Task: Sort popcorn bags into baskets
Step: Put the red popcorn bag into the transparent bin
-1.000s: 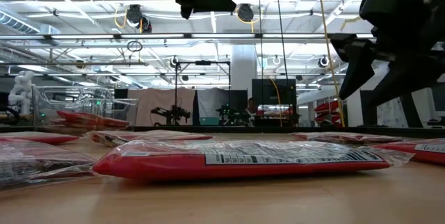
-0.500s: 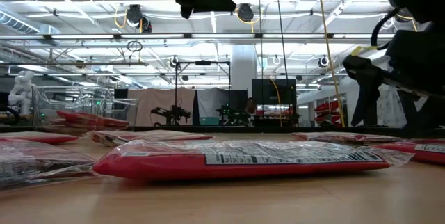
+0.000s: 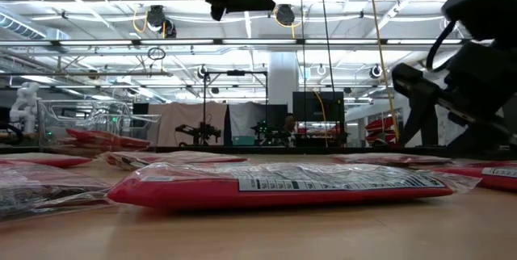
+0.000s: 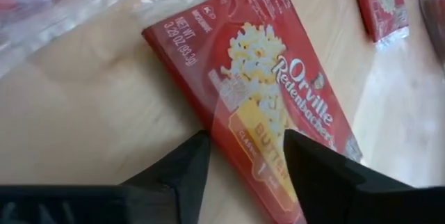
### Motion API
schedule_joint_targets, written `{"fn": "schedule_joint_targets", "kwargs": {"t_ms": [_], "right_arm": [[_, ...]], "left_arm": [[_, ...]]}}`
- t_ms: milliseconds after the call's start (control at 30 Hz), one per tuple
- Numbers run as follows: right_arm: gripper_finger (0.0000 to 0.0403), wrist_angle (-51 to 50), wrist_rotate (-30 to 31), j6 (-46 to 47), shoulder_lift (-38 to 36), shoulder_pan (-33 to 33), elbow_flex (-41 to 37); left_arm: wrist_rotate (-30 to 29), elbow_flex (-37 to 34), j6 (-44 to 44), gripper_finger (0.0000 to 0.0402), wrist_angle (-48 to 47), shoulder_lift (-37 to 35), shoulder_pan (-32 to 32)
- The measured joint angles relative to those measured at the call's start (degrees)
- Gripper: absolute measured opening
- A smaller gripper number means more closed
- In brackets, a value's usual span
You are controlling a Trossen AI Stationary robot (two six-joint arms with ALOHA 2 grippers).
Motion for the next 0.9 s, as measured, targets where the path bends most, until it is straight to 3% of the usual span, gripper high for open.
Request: {"fn": "schedule_joint_targets", "kwargs": {"t_ms": [267, 467, 667, 900], "right_arm": [[0.0088, 11.38, -2.82, 0.17, 6.08, -2.65, -0.04], [0.0012, 15.63, -3.66, 1.48, 6.57, -3.04, -0.13], [0.0003, 17.38, -1.47, 3.01, 4.71, -2.91, -0.13], [0.0001, 17.67, 4.98, 0.57, -0.48, -2.16, 0.12]], "left_arm": [[-0.01, 0.00, -0.05, 0.0026, 6.00, -0.04, 0.00], [-0.01, 0.00, -0.05, 0.0026, 7.67, -0.04, 0.00], [0.00, 0.02, -0.37, 0.0026, 8.72, -0.04, 0.00], [0.04, 0.04, -8.43, 0.0026, 2.12, -0.04, -0.06]]}}
